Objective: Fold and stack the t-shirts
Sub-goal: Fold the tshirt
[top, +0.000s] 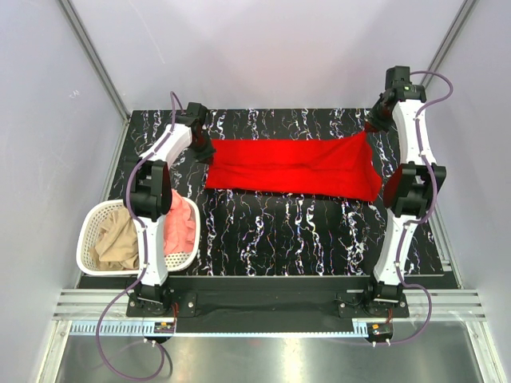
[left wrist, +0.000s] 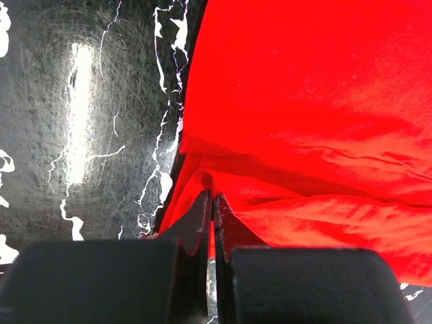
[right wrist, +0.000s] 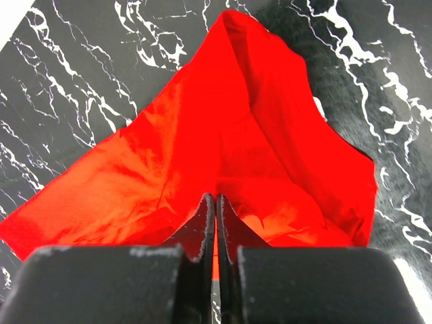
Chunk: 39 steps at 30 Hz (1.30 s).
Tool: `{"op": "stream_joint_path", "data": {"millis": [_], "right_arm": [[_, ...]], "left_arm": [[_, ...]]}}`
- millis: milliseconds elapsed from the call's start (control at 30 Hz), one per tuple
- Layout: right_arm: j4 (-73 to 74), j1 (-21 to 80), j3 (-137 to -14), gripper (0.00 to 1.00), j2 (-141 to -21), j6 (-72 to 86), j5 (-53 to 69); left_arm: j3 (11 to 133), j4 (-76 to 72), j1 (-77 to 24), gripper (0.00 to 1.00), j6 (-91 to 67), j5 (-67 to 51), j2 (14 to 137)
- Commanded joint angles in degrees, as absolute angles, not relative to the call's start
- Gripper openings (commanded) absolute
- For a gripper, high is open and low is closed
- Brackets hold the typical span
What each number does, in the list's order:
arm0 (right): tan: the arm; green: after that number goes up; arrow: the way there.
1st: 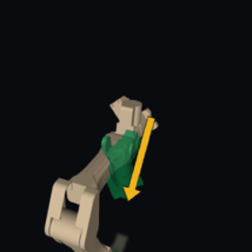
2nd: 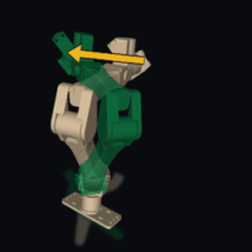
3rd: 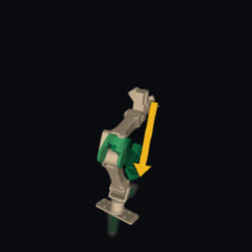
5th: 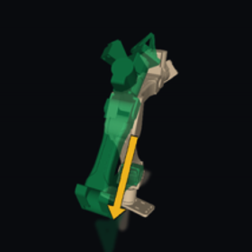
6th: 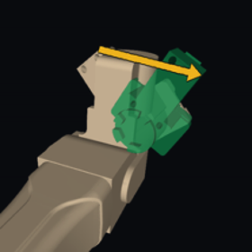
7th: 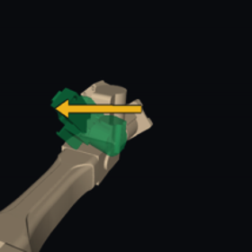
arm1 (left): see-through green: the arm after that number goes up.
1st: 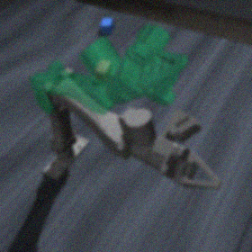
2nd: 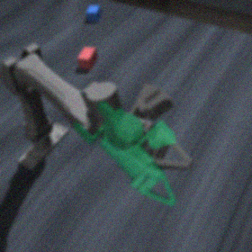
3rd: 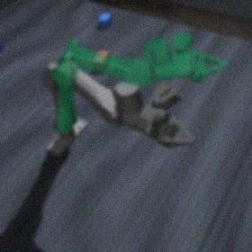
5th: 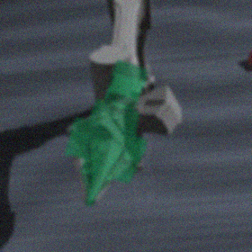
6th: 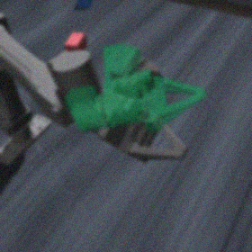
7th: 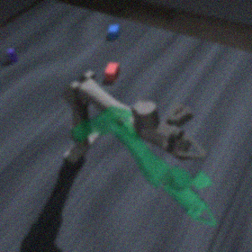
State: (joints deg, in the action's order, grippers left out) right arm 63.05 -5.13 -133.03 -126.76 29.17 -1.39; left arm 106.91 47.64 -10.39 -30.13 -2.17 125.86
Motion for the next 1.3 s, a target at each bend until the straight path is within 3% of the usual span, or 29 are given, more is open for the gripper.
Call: {"op": "stream_joint_path", "data": {"millis": [0,1267], "right_arm": [[61.17,-5.8,-136.93,0.0,-129.02,29.0,-0.18],[58.8,-8.61,-142.47,0.0,-137.2,32.43,4.31]], "left_arm": [[108.63,45.26,-10.11,0.0,-30.94,-2.55,126.56],[107.32,39.83,-9.49,0.0,-31.73,1.41,125.07]]}}
